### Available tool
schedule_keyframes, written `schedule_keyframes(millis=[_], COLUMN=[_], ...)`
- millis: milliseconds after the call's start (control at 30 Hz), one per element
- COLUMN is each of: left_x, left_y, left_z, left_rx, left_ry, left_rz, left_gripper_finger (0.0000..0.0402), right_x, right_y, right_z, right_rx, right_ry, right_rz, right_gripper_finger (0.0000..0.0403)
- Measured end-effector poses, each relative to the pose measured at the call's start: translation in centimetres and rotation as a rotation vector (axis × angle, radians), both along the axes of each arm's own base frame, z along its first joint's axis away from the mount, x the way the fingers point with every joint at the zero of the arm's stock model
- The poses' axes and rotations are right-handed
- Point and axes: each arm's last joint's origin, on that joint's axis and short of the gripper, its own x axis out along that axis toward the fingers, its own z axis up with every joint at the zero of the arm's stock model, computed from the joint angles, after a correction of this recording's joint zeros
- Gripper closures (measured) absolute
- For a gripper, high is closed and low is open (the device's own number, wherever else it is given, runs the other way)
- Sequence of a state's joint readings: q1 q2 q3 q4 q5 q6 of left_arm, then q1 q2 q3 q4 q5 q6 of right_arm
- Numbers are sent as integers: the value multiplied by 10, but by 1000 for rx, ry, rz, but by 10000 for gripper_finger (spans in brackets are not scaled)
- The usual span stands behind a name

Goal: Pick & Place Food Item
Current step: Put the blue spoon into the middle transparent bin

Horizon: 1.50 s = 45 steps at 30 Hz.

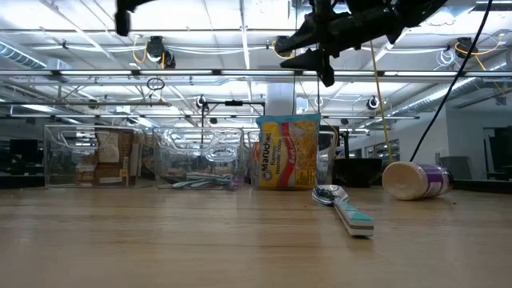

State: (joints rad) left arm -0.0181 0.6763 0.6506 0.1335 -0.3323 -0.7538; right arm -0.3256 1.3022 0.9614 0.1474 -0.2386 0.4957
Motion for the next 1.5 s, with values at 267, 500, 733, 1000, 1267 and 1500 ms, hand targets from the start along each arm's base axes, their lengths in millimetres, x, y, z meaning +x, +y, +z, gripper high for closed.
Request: schedule_keyframes(millis=[267, 500, 733, 1000, 1267, 1500], left_x=[69, 100, 96, 82, 80, 81], left_y=[-18, -50, -76, -90, -85, -84], left_z=[-25, -38, -40, -30, -26, -26], left_rx=[13, 83, 79, 107, 112, 108], left_ry=[-1, -133, -124, -154, -161, -159], left_rz=[-131, -323, -374, -309, -226, -219], left_gripper_finger=[252, 252, 252, 252, 252, 252], right_x=[1, 2, -3, -9, 11, 35], right_y=[2, 38, 108, 160, 163, 145], right_z=[5, 31, 52, 35, -8, -50], right_rx=[145, 216, 161, -100, -61, -56], right_ry=[-59, -235, -341, 35, 282, 455], right_rz=[54, 491, 700, 720, 720, 655], right_gripper_finger=[262, 261, 265, 276, 240, 191])
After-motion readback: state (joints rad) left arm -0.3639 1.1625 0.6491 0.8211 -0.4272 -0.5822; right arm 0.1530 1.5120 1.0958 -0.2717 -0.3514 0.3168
